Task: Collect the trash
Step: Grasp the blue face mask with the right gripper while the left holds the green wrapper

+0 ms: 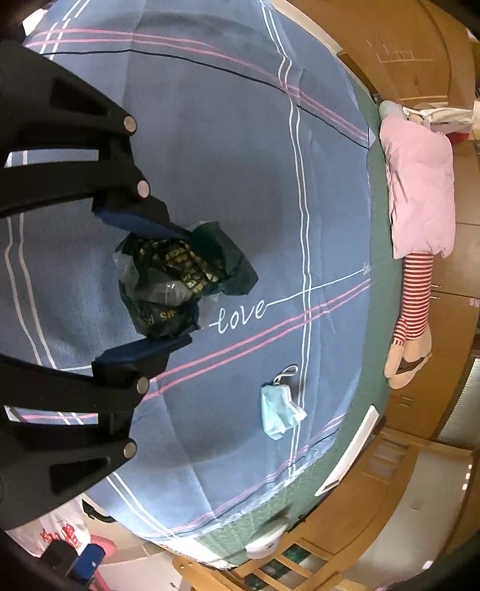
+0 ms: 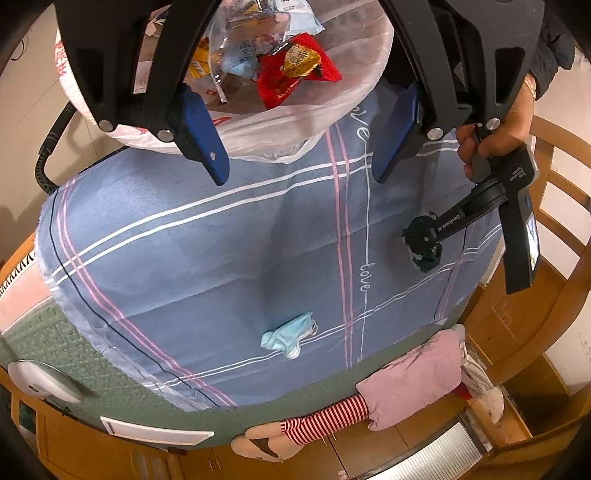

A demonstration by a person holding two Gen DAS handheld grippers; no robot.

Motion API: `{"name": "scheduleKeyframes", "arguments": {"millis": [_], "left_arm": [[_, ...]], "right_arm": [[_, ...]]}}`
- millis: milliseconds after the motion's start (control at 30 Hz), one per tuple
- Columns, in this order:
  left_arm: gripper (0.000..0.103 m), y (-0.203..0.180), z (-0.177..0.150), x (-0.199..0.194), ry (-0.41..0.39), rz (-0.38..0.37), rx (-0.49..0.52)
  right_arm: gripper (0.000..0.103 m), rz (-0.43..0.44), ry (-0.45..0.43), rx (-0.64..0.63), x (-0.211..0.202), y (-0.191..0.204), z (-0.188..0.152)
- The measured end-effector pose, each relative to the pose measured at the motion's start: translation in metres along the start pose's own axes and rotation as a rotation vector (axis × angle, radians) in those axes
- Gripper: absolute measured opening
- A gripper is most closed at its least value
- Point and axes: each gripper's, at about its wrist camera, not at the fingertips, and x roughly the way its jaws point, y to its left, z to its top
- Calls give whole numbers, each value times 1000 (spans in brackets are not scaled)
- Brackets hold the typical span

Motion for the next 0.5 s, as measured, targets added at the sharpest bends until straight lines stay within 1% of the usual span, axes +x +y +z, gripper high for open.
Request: {"name": "scheduleKeyframes", "arguments": {"millis": [100, 167, 200, 233, 300, 367, 400, 467, 500], "left_arm": [[51, 8, -2, -17, -37, -6, -44], [51, 21, -8, -42, -95, -17, -103], [51, 26, -11, -51, -116, -13, -119], [51, 33, -18, -62, -141, 16, -134], [51, 42, -24, -67, -136, 57, -161], [51, 54, -31, -62, -85, 48, -221], [51, 58, -32, -59, -61, 35, -246], [51, 59, -31, -55, -49, 39, -253], [51, 57, -31, -54, -47, 47, -242]], "right_arm": [[78, 24, 11, 14, 6, 2, 7], [78, 71, 30, 64, 16, 1, 27], [78, 73, 22, 77, 20, 1, 36], [78, 52, -1, 81, 26, 4, 52], [78, 0, -24, 62, 44, 13, 80], [79, -25, -32, 64, 73, 23, 114], [80, -44, -46, 61, 82, 27, 124], [82, -128, -82, 11, 118, 39, 152], [82, -161, -83, -13, 131, 42, 160]]}}
